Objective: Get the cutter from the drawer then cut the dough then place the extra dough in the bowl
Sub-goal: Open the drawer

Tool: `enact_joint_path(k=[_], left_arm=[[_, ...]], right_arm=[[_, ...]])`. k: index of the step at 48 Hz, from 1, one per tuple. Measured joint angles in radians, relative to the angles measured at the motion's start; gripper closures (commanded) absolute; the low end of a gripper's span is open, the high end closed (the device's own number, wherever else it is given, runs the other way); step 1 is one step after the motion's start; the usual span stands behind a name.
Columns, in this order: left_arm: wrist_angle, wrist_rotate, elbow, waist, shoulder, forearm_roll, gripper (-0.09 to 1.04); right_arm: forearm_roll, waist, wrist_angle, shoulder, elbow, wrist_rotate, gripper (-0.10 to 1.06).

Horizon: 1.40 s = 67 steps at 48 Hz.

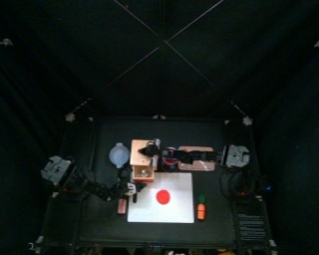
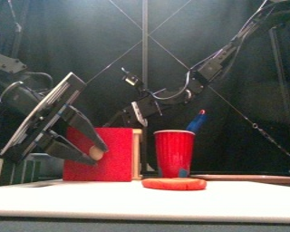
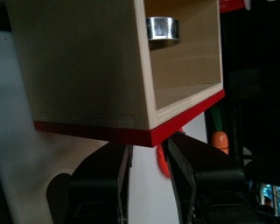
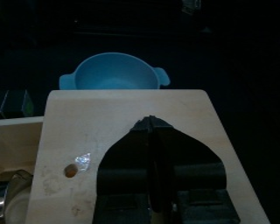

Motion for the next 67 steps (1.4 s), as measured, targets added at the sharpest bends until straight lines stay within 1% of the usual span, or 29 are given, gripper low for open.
enact_joint_path(k=[17,25,48,54,67], left_arm=[[0.002,0.026,0.002,0.000,-0.002,0.003,0.34],[0.002,0.049,0.003,0.000,-0.002,0.043,0.35],[0.005,0.057,0.023,0.000,-0.011,0.081,0.32],[0.012,0.057,0.028,0.008,-0.017,0.114,0.29],[0.026,0.055,0.034,0.015,-0.020,0.163,0.16]], right_arm=[[0.000,0.000,0.002,0.000,-0.002,0.000,1.02],[0.002,-0.002,0.002,0.000,-0.002,0.000,1.02],[0.002,-0.002,0.002,0.000,-0.002,0.000,1.02],[0.002,-0.002,0.002,0.000,-0.002,0.000,1.02],[0.002,0.000,0.005,0.000,-0.006,0.000,1.02]])
